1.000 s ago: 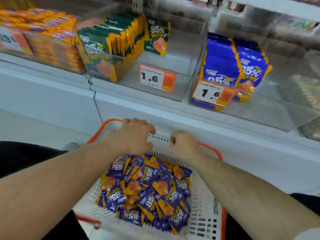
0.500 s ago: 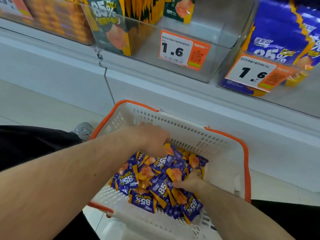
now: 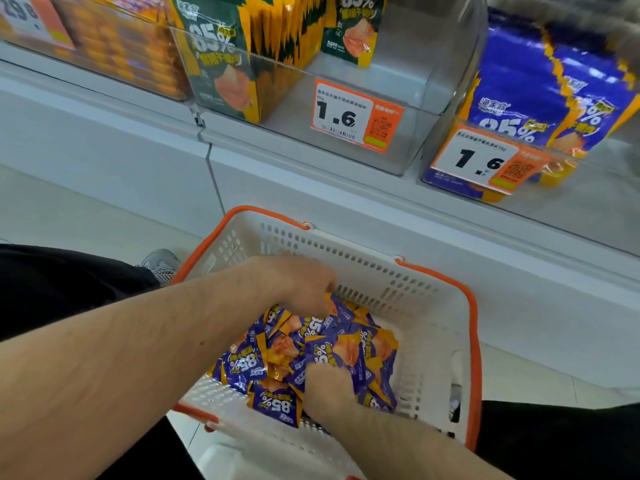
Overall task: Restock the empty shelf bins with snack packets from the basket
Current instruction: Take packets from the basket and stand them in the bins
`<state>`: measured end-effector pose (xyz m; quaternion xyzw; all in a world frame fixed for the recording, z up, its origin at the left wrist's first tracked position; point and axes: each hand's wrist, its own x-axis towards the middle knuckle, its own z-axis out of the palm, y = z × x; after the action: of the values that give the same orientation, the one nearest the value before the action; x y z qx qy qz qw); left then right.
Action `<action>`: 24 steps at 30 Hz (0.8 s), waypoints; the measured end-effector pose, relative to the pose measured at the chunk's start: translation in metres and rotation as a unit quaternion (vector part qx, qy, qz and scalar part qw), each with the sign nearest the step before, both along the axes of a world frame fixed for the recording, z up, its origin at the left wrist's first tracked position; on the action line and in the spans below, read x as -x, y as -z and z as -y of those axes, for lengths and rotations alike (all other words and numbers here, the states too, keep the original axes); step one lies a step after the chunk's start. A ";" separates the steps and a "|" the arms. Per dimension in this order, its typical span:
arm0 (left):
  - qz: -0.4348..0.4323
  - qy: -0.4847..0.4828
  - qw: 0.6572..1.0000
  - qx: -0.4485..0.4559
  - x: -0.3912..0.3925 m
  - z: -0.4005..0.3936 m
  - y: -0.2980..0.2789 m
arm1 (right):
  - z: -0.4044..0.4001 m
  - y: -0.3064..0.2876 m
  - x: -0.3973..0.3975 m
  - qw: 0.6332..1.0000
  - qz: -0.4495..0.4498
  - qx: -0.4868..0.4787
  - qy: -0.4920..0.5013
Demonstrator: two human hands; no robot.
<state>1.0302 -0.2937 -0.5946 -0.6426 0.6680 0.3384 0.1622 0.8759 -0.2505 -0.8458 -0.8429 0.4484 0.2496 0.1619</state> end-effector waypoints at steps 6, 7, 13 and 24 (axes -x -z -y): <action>0.000 0.000 1.000 0.004 -0.004 -0.006 0.000 | 0.012 -0.050 0.001 0.996 0.047 0.052 -0.061; -0.001 -0.003 1.000 0.003 -0.005 -0.007 0.001 | 0.019 -0.047 0.003 0.998 0.042 0.035 -0.031; -0.003 -0.007 1.000 0.003 -0.007 -0.007 0.004 | 0.049 -0.033 0.018 0.999 -0.040 -0.030 -0.007; 0.012 -0.080 0.997 0.007 -0.021 -0.004 0.002 | 0.082 -0.088 -0.002 0.979 0.056 -0.190 0.055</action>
<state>1.0517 -0.2900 -0.5964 -0.6990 0.6149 0.3377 0.1382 0.8782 -0.3322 -0.7579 -0.7832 0.4291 0.2735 0.3573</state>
